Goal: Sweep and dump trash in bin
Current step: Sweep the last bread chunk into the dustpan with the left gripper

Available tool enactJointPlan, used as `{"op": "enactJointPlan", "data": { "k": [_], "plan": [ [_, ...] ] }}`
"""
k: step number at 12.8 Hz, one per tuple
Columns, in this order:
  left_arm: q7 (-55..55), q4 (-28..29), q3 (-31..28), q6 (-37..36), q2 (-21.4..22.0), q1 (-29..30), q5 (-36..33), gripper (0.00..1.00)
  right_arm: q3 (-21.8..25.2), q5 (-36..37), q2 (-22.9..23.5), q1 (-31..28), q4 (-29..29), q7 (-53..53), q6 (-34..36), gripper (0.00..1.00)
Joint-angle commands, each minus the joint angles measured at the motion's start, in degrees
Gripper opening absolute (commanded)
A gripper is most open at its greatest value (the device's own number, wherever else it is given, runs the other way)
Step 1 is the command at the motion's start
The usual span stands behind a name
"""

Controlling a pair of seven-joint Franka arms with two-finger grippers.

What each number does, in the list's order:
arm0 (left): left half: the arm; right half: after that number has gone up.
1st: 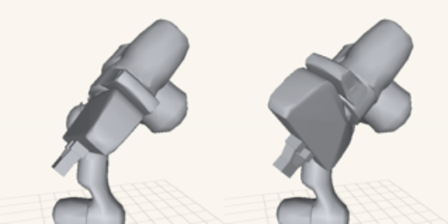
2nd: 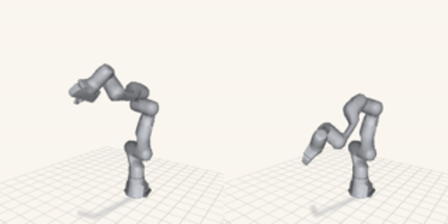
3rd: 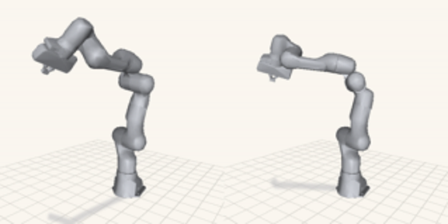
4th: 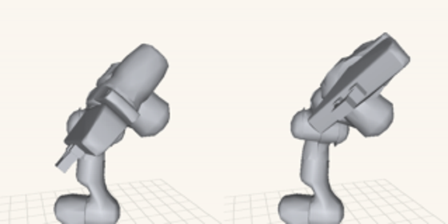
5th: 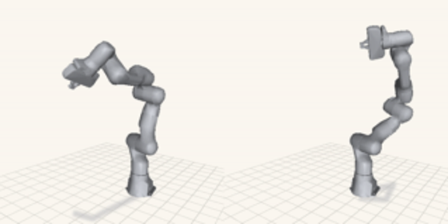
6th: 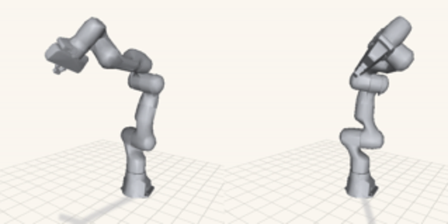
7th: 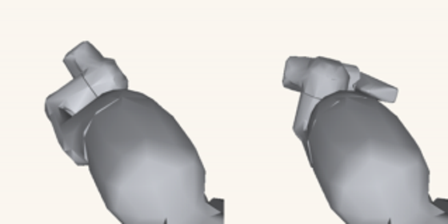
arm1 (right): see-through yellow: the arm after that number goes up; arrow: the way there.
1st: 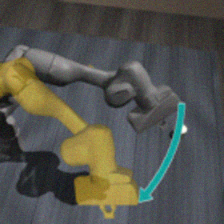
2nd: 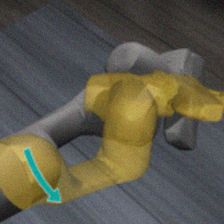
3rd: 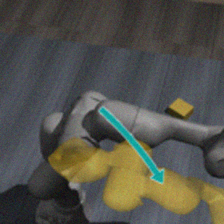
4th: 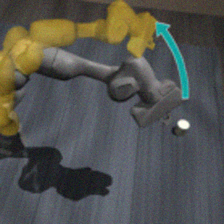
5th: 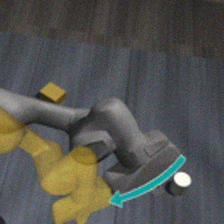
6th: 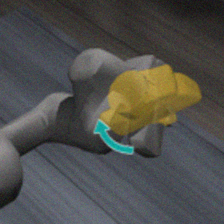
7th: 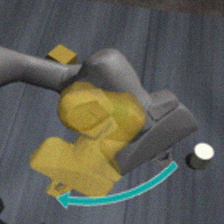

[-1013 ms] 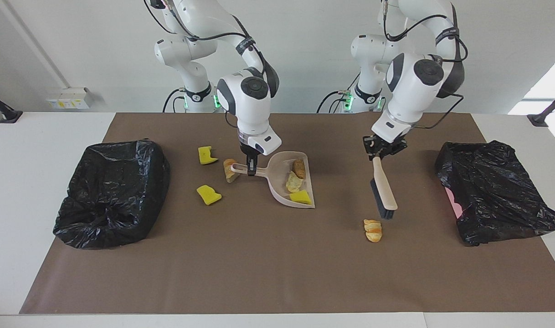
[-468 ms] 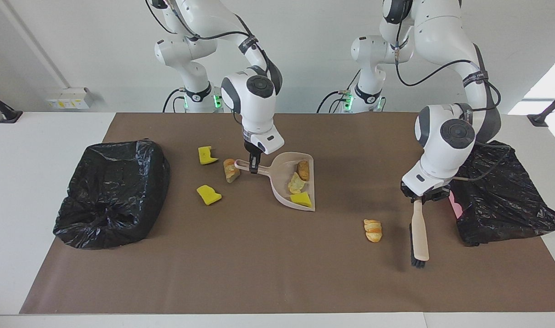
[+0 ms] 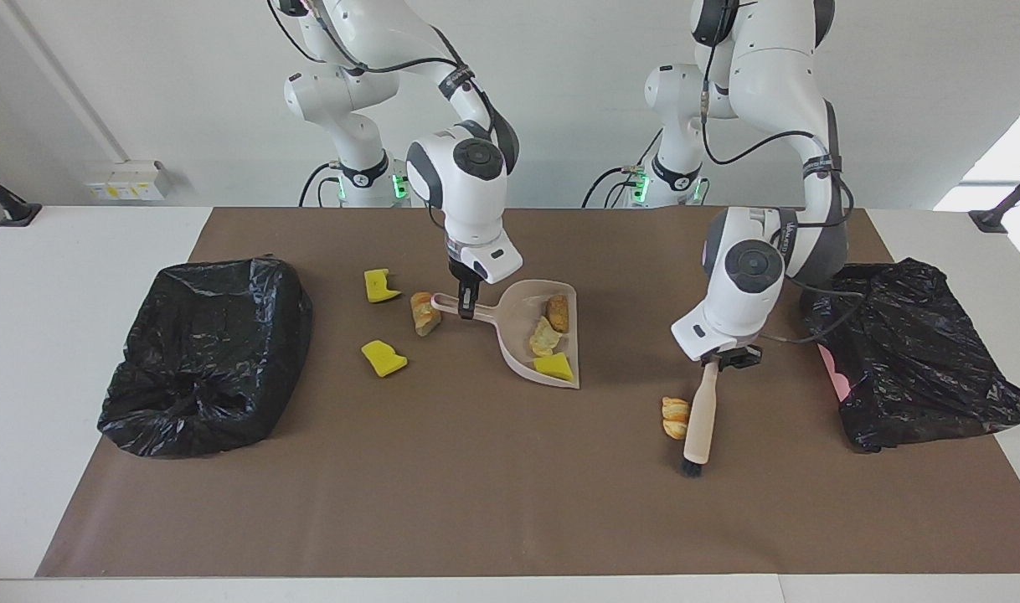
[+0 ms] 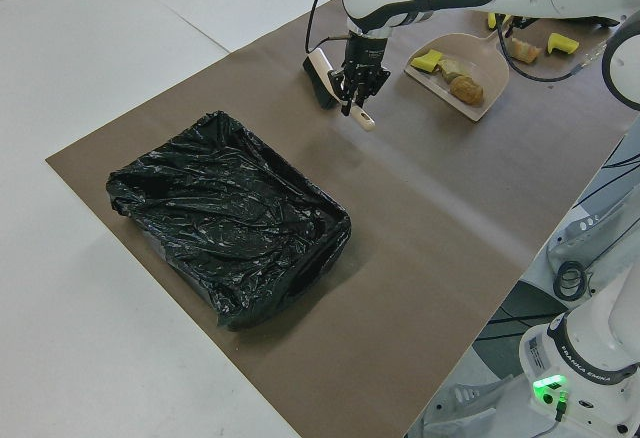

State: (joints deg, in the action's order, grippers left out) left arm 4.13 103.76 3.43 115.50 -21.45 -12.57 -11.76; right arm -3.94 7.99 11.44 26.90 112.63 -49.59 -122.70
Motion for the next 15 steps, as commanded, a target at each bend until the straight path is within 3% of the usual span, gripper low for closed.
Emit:
{"op": "enactJointPlan", "data": {
  "k": [1,5,7,11,15],
  "plan": [
    [-2.0,6.1,-0.5,-1.5,4.3,-3.0,5.7,0.0,-0.1,1.0,-0.5,-0.1,0.6,1.7,0.7,0.0],
    [-2.7,13.6,-0.5,-5.9,12.9,-7.3,20.3,0.0,-0.1,1.0,-0.4,-0.7,0.6,1.0,1.3,0.0],
    [-5.8,15.1,-0.5,-6.7,14.2,-11.4,25.8,0.0,-0.1,1.0,-0.5,-0.7,0.7,1.0,1.3,0.0],
    [-8.9,15.5,-0.5,-5.6,15.1,-17.6,31.3,0.0,-0.1,1.0,-0.5,-0.7,0.6,1.0,1.7,0.0],
    [-9.4,14.8,-1.1,-8.7,18.7,-16.2,31.9,0.0,-0.1,1.0,-0.9,-1.0,0.5,-0.1,2.9,0.0]
  ]
}}
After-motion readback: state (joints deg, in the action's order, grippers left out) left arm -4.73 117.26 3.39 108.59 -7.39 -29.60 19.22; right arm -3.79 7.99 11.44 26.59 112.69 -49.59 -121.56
